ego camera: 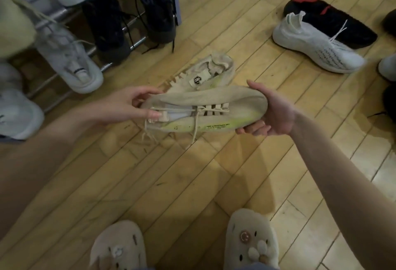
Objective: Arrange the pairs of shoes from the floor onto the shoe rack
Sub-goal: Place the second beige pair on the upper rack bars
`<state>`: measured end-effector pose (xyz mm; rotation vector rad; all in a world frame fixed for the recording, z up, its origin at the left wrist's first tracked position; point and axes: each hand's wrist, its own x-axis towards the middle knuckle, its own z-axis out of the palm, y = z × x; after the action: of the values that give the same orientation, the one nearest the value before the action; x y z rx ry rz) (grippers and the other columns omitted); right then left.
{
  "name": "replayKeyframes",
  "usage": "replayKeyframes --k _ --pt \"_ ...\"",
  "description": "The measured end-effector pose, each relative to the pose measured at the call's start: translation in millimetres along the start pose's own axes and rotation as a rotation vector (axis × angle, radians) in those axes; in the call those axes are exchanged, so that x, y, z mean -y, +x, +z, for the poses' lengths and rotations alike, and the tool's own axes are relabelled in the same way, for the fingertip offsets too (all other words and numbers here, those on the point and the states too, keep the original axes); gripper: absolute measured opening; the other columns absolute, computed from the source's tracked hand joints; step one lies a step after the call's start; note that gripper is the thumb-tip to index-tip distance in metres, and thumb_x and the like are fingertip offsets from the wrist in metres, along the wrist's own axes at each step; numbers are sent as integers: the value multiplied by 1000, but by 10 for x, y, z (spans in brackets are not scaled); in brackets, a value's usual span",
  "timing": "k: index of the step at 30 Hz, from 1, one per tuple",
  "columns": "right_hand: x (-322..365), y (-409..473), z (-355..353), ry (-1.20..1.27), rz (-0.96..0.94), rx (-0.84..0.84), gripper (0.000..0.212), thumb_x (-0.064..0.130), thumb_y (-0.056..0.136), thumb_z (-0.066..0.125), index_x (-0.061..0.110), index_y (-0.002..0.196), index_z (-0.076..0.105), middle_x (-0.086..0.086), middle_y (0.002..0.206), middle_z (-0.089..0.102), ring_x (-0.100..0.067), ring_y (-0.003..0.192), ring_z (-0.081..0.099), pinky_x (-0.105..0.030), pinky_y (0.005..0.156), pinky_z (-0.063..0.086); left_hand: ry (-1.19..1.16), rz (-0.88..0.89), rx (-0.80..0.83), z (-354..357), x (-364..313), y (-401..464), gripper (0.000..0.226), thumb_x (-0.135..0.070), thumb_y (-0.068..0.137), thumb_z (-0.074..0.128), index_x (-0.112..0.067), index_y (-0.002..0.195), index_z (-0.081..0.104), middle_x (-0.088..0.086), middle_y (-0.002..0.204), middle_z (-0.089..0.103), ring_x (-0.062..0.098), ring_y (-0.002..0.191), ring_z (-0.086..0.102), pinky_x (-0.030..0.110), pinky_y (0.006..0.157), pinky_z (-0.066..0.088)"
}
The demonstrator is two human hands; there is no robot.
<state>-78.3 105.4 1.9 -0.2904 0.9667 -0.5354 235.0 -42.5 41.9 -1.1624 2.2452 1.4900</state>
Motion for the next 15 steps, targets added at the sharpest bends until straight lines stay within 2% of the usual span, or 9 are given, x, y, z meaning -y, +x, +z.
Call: replayKeyframes --k 2,4,6,8,9,10,11,13,15 --pt "118 89 48 -37 -39 -111 97 82 74 37 -3 116 57 -20 78 59 -13 47 37 -19 39 36 -136 -55 -61 9 95 -85 81 -74 39 77 -43 111 56 -7 122 58 10 112 56 25 87 53" --pt "236 191 125 -95 -152 -246 86 76 84 29 -1 108 60 -18 73 62 -17 51 41 -24 47 38 -301 -103 -134 67 188 -160 63 -39 62 82 -27 118 57 -7 114 60 9 107 58 14 66 54" --pt "340 325 190 -192 -356 -452 60 56 98 32 3 100 61 -13 69 64 -19 54 49 -30 55 40 -453 -165 -202 101 285 -231 66 -18 67 75 -14 130 52 1 119 59 16 110 59 17 65 55" --pt "435 478 173 -572 -584 -786 31 26 101 40 7 112 62 -11 87 69 -18 76 60 -36 72 47 -607 -215 -283 109 365 -311 76 -15 66 73 -9 137 46 9 130 55 23 114 58 25 70 59" --pt "490 550 144 -863 -653 -926 34 15 96 43 10 128 55 -11 108 66 -20 96 59 -38 86 45 -664 -224 -332 103 393 -357 76 -13 69 72 -8 138 43 10 132 54 24 115 58 27 69 60" --pt "556 624 110 -1132 -667 -961 51 7 90 46 13 141 42 -12 130 56 -25 117 50 -40 99 39 -710 -228 -372 89 430 -403 75 -11 71 71 -6 140 41 11 133 53 24 114 59 27 68 60" --pt "630 686 99 -1344 -618 -892 70 3 85 51 16 150 28 -12 147 39 -30 134 35 -43 108 29 -745 -224 -392 71 452 -456 74 -11 73 70 -5 140 40 12 133 54 23 110 62 26 65 60" --pt "777 798 126 -1626 -403 -704 95 7 81 64 24 155 7 -5 162 7 -31 148 4 -50 117 12 -788 -192 -391 48 481 -567 70 -13 72 68 -3 137 43 15 129 58 18 95 69 22 61 58" --pt "885 925 124 -1908 -234 -611 108 16 78 73 26 155 -2 -1 163 -4 -29 149 -8 -52 119 0 -809 -171 -398 29 497 -671 59 -11 75 64 -3 131 50 15 121 63 13 83 72 20 58 56"
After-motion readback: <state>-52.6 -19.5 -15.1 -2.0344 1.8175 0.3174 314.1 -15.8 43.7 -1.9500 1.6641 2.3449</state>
